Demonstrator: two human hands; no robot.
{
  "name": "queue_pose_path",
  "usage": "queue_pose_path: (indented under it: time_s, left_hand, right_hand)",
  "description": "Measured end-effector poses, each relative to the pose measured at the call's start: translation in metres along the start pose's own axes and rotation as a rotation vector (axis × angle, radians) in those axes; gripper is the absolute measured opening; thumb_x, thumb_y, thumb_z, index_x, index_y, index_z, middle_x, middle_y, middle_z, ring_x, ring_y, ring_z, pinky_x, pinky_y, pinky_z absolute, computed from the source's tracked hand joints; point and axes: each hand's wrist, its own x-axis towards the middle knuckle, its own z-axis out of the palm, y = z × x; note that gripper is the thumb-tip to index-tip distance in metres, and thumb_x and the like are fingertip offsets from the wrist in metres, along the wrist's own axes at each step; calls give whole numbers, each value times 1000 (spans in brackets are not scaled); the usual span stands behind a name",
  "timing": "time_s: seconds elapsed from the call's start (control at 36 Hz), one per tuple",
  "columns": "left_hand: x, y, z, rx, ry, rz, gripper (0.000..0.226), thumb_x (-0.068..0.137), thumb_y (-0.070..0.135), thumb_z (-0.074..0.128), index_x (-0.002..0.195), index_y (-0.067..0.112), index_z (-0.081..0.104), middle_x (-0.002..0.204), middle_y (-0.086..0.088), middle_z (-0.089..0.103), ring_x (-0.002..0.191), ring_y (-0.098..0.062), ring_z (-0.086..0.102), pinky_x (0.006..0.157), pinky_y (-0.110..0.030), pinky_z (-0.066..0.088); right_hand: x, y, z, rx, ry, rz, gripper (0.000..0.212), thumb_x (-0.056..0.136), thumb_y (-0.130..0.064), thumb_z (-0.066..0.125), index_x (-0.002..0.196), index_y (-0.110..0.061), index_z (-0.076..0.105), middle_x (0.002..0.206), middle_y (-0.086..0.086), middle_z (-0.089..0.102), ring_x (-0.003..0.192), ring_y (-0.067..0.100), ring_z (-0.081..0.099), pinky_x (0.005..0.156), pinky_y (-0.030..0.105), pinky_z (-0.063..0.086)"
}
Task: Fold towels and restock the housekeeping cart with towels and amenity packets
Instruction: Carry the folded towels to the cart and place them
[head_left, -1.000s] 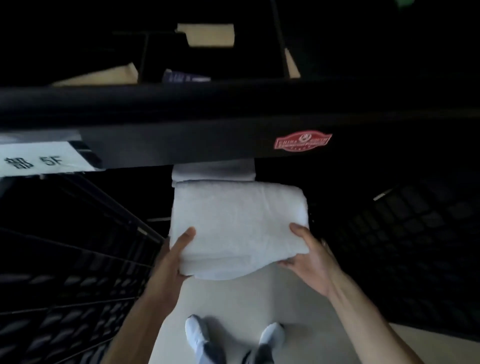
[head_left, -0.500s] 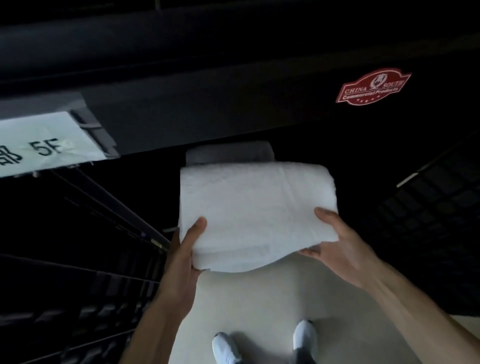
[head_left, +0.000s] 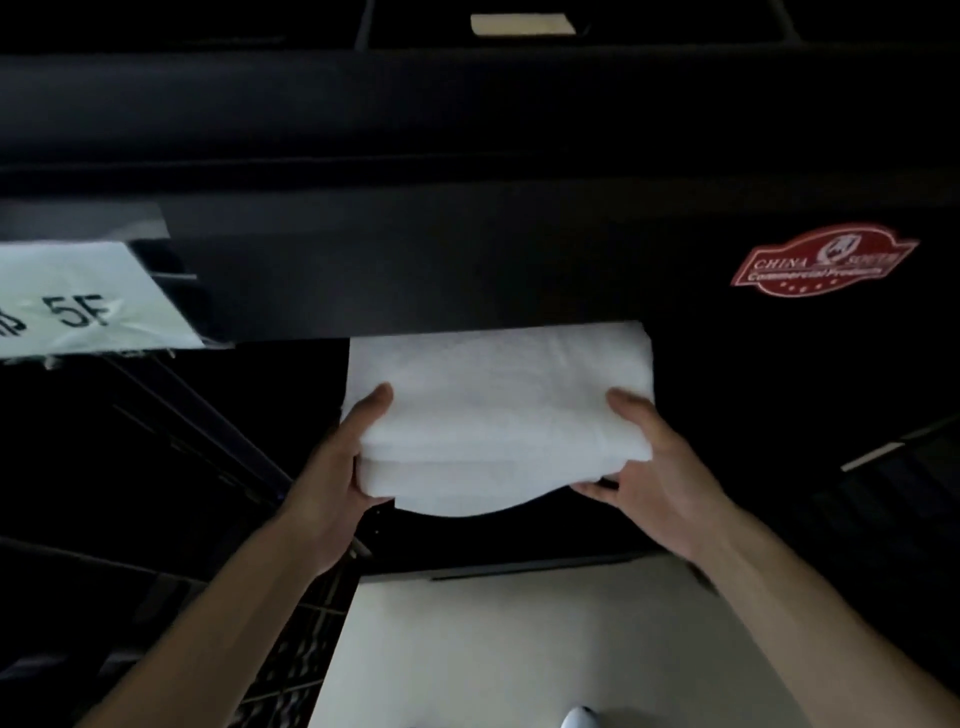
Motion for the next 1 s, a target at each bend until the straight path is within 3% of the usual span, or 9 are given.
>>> queue_pose_path:
  time_s: [0.11,0.25,0.36,0.53,0.67,0.81,0.92,1.0]
  left_hand:
    - [22,16,12,-2,36,35,47,78,53,75,119,31,71,118,4,74,108,-15,71,95,-53,53]
    - [38,17,11,27,54,80,55,70,59,80,117,32,71,114,5,75,105,-15,72,85,-51,58]
    - [49,18,7,49,6,120,57,64,62,83,112,34,74,112,4,76,98,-15,74,73,-47,61]
    - [61,46,10,117,-52,251,41,71,63,79,103,37,78,112,3,76,100,-19,74,78,-49,59]
    - [86,69,15,70,-53,318,62,67,59,84,120,28,71,115,1,75,103,-22,73,80,-51,59]
    - [120,51,8,9,-77,239,43,77,53,80,108,24,79,114,-2,75,104,-23,73,81,-47,60]
    - [134,14,-1,112,100,101,52,75,59,77,118,29,68,117,0,72,109,-28,66,95,-56,52]
    - [134,13,-5,70,116,62,55,69,59,82,115,34,65,119,3,67,113,-27,60,93,-62,51]
  right_hand:
    - [26,-33,4,-67,11,-45,64,68,-52,78,125,-27,65,118,3,73,106,24,71,94,51,52]
    - [52,-48,2,-122,-6,-69,69,63,-55,80,124,-28,65,114,5,74,103,28,72,88,50,56]
    - [66,-52,1,-178,-60,-113,58,74,-57,72,122,-24,68,113,8,74,104,28,71,88,49,56]
    - [70,-60,9,-143,-114,-217,62,79,-58,68,130,-23,65,109,7,70,101,28,67,89,48,55]
    - [87,-64,17,-41,-100,-274,58,75,-57,73,122,-23,69,112,4,74,99,24,72,77,43,58]
    - [117,-49,18,-6,-92,-218,51,70,-58,77,105,-21,74,94,3,73,83,20,71,71,37,57]
    - [132,-26,12,-116,56,-72,70,59,-58,84,115,-21,68,105,6,73,103,27,65,90,48,54]
    - [132,-31,16,-186,66,-86,72,53,-59,87,113,-23,70,105,7,73,102,28,66,84,48,56]
